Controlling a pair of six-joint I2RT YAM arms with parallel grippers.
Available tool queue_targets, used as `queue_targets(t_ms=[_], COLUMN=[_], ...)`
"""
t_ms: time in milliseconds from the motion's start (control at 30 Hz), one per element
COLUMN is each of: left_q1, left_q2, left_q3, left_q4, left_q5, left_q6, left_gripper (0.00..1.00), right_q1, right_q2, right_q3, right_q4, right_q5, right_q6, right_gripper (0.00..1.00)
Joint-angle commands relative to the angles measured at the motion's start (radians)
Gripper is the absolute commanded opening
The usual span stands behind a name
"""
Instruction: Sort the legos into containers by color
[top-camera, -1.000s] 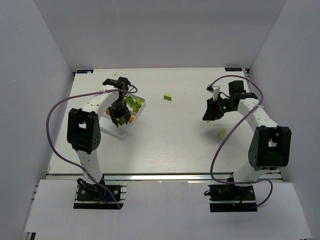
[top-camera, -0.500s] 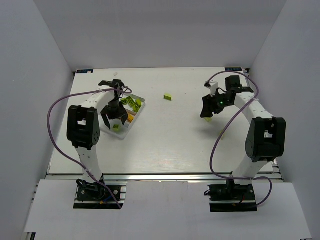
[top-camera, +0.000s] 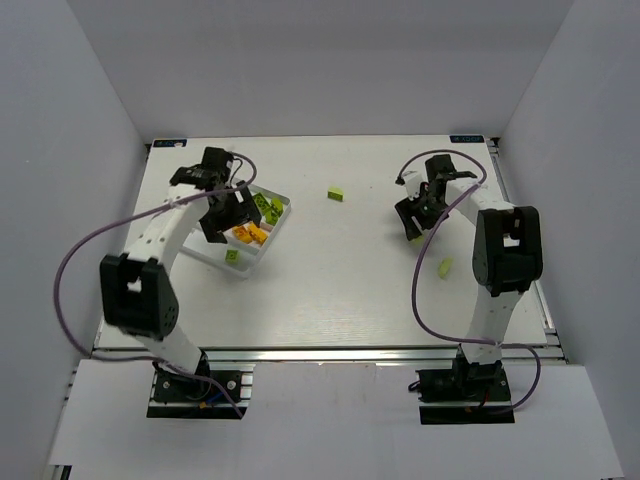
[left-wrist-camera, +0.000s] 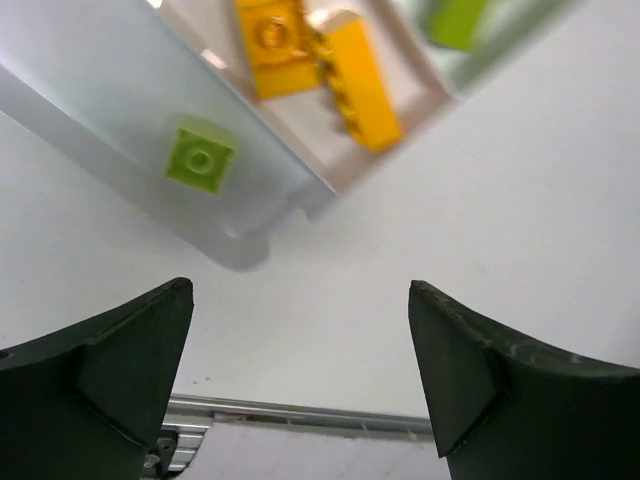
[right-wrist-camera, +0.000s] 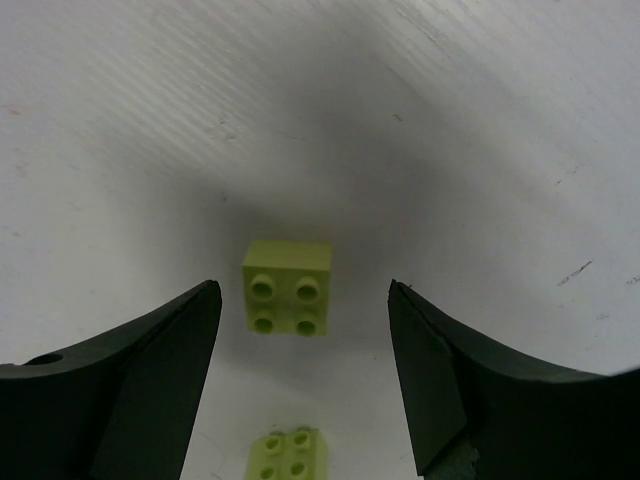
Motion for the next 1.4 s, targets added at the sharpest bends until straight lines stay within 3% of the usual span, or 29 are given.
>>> queue_targets(t_ms=[0, 200, 433, 633, 800, 1033, 1233, 1367], left_q1=[-0.004, -0.004, -0.004, -0.004, -0.004, -0.004, -0.004, -0.004], left_q2=[-0.223, -0.366, -0.458, -0.508, -0.545, -0.669, -0.816, -0.892], left_q3=[-0.102, -0.202, -0.268, -0.293, -0.294, -0.313, -0.359, -0.389], left_q4=[0.191, 0.278, 0.333, 0.346, 0.356, 0.419, 0.390, 0.361], left_q5=[0.135, 0.183, 0.155, 0.133, 0.115, 0.061, -0.008, -0.041], left_q6=[0.016, -0.009, -0.029, -0.033, -0.039, -0.069, -0.130, -0.190], left_gripper=[0.98, 0.98, 0.98, 0.98, 0.98, 0.98, 0.98, 0.98], right_q1=[0.009, 0.015, 0.027, 0.037, 0.104, 0.346, 0.573, 0.641], right_q2=[0.031, 0.063, 0.063, 0.048, -0.012, 0.030, 0.243, 0.362], right_q3=[0.066, 0.074, 0.081, 0.101, 0.138, 0.288, 0.643, 0.750], right_q4=[-0.001, -0.021, -0.070, -0.096, -0.169, -0.181, -0.055, 0.060], right_q5=[0.082, 0.070, 0.032, -0.003, -0.253, -0.488, -0.491, -0.497], right_q6=[-0.024, -0.053, -0.089, -0.098, -0.199, -0.276, -0.053, 0.104], right_gripper=[0.74, 0.62, 0.27, 0.11, 0.00, 0.00, 0.00, 0.00])
